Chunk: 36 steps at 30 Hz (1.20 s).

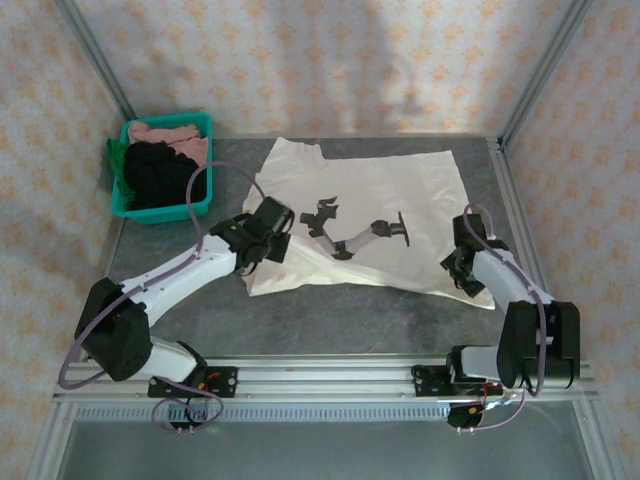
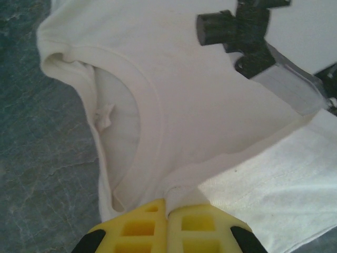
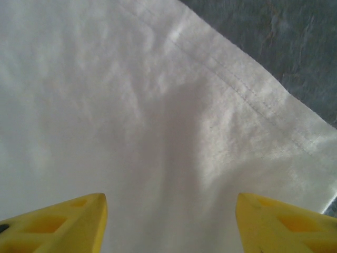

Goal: Fold and stack the t-shirts

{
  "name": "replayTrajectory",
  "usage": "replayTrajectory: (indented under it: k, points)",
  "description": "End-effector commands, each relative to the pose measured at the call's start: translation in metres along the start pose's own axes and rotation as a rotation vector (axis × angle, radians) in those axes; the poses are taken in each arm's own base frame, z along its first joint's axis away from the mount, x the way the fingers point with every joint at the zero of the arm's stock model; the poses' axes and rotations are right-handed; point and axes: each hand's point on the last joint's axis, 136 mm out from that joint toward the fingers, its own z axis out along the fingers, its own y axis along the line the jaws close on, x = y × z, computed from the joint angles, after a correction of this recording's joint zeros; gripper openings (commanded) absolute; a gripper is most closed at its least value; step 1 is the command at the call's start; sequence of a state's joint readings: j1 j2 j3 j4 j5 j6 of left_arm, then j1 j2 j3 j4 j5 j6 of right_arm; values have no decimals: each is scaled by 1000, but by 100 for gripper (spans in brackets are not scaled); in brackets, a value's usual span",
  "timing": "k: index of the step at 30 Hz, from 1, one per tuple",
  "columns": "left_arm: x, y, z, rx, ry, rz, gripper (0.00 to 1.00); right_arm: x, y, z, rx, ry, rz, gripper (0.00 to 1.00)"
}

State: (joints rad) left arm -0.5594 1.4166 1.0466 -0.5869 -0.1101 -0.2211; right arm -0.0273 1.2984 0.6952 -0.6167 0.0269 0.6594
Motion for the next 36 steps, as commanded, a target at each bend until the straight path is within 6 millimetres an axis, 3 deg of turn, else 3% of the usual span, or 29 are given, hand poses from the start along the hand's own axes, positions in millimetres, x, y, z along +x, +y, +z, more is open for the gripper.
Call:
replayTrajectory:
  k: [1,7,15,19,23,26,29,33,36]
  points:
    - [-11,4,3,29,-16,-23,0,11,-6,5,7,44,39,66]
    - [-4,13,11,50,4,-61,0,16,-18,10,6,67,129,67]
    - [-2,12,18,74,21,-73,0,29,-30,-8,-61,85,236,69]
    - [-2,12,17,77,20,-66,0,52,-40,5,-26,156,290,68]
    - [-3,13,16,74,14,-61,0,51,-57,9,62,130,293,66]
    - [-2,13,17,74,17,-60,0,47,-53,16,43,101,326,63]
    - [-3,14,17,74,17,-60,0,41,-50,22,56,91,319,55]
    - [-4,15,15,77,14,-62,0,32,-52,28,94,53,297,33]
    - [-4,14,13,83,7,-65,0,19,-51,27,102,-3,292,23]
